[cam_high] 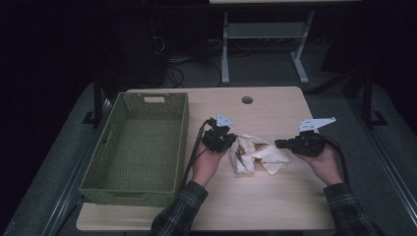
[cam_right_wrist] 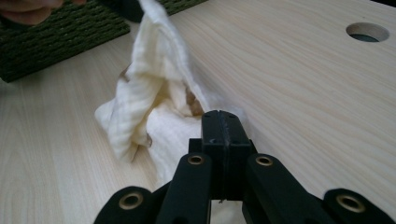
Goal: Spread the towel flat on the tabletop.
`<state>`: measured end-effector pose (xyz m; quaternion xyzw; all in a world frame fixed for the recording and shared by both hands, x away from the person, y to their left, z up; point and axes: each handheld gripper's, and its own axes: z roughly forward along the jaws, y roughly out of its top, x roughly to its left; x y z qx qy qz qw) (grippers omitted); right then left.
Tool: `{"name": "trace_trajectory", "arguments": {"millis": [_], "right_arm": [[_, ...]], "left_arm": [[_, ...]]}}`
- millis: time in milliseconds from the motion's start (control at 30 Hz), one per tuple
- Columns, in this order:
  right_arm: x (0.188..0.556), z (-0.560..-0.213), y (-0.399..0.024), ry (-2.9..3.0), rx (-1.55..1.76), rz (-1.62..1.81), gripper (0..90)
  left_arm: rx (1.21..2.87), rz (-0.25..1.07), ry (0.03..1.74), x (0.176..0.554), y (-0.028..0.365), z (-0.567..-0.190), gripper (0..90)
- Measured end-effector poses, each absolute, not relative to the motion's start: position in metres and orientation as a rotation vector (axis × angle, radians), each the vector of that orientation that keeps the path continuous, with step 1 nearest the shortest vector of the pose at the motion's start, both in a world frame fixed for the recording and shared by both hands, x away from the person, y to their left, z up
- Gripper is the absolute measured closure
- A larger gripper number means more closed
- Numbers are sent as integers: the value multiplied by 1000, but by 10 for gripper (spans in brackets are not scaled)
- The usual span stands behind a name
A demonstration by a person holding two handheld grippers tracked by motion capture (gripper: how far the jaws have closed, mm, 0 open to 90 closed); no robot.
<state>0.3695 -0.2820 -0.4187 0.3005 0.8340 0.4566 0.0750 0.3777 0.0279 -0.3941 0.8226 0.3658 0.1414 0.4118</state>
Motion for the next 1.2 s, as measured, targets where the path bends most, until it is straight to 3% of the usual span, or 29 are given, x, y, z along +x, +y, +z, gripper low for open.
{"name": "trace_trajectory", "arguments": {"millis": [767,900,1000,1200], "right_arm": [[339,-421,-304,2527,904,1349,900],[332,-429,-307,2554,924,1338,900],[331,-431,-308,2553,915,1349,882],[337,-427,-310,2513,943,1394,763]], "left_arm": [[2091,510,1193,444,41,-425,882],[2114,484,1203,448,41,-432,879],[2129,455,1183,445,37,-434,774],[2151,415,1104,426,33,-423,559]]}}
